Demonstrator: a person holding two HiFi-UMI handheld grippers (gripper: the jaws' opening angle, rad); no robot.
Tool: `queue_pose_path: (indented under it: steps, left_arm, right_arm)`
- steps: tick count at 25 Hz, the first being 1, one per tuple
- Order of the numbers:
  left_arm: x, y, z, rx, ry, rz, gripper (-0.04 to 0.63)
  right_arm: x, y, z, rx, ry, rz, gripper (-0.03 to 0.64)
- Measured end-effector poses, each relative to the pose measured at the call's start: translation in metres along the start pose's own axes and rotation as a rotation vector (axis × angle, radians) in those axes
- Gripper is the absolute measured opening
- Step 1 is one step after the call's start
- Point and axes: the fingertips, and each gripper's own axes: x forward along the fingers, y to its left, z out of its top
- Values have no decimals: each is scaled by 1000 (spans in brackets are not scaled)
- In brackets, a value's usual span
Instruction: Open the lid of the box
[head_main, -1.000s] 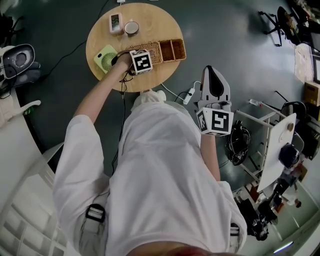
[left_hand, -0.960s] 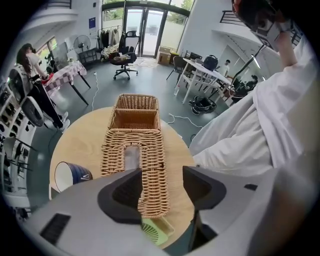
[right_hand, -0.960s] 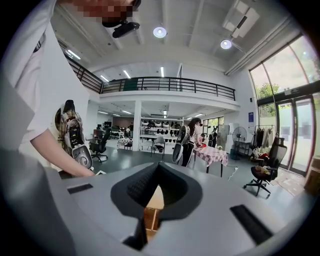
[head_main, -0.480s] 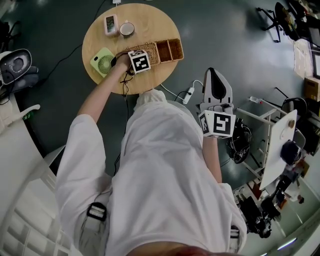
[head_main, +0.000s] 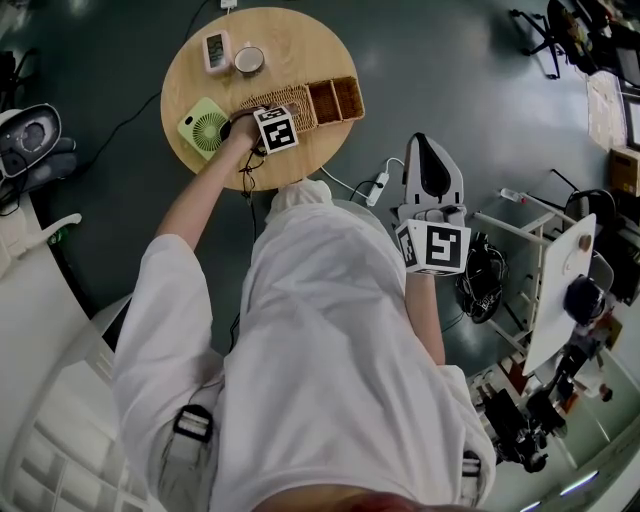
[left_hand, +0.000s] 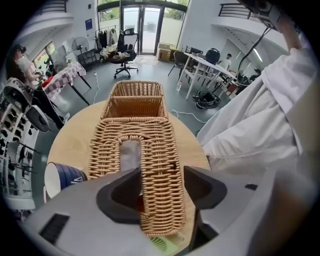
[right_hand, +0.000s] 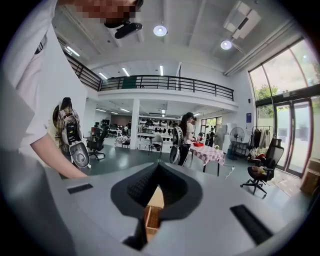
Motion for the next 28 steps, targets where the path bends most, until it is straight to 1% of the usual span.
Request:
queue_pose_path:
  steps: [7, 11, 14, 17, 24, 28]
  left_arm:
    - [6, 1, -1, -33, -12, -18, 255]
    - [-1, 2, 1, -49, -13, -37, 255]
    - [-9, -1, 4, -62, -28, -59, 252]
    - [-23, 4, 6, -48, -26, -38, 241]
    - [-43, 10, 7, -83, -24, -31, 232]
    - [-61, 15, 11, -74, -39, 1, 206]
  right_arm:
    - [-2, -8, -5, 14, 4, -17, -2]
    - [1, -9, -2, 7, 4, -17, -2]
    - [2, -8, -1, 12, 1, -15, -2]
    - [5, -7, 1, 17, 1, -8, -2]
    - [11, -4, 8, 17, 0, 15, -2]
    - [15, -3, 15, 16, -15, 25, -2]
